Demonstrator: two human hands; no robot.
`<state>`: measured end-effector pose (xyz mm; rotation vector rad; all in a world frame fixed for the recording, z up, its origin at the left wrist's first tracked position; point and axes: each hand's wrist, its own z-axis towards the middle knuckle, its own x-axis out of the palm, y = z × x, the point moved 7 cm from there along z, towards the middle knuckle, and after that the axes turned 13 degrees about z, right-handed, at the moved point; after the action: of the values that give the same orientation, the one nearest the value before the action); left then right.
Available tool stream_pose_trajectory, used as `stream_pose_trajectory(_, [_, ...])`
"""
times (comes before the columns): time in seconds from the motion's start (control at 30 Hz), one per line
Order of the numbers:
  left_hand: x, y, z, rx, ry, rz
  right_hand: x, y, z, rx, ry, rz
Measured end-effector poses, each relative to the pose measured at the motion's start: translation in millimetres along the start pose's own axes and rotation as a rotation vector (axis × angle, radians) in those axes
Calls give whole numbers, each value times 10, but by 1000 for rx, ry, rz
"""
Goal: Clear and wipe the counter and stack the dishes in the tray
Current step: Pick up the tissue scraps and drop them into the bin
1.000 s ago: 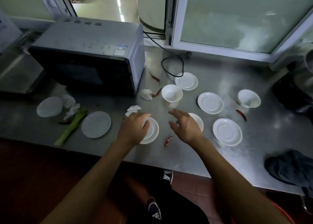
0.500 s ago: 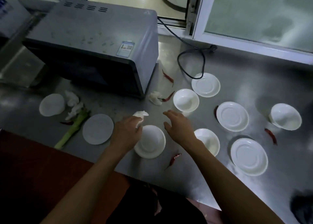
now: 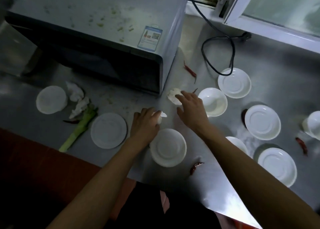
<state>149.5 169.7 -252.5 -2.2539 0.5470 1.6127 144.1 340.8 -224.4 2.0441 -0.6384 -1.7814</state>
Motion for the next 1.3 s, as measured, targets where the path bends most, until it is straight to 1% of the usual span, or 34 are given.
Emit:
stream_pose_trajectory(0.13, [50,64,138,35,-29,-65,132,-41,176,25,-7,-26])
stream_pose_trajectory(0.33, [103,166,260,78,-122,-156,329,-9,381,51,9,-53])
stream_pose_trajectory(0.53, [59,292,311,111,-203,-223,432,77,512,0,-81,-101])
stream_pose_trajectory(0.7, [1,357,364,144,-252,-257,492,104,502,-53,-104,-79])
stream_pose_trajectory(0.87, [-50,369,408,193,-289,-297,361,205,288,-101,-240,-16])
stream_pose_trajectory(1.03, [-98,366,396,217,-289,-313,238,306,72,-113,-346,64])
stream_pose_trajectory(1.3, [-135,284,289,192,-210,-250,186,268,-268,-36,-379,183])
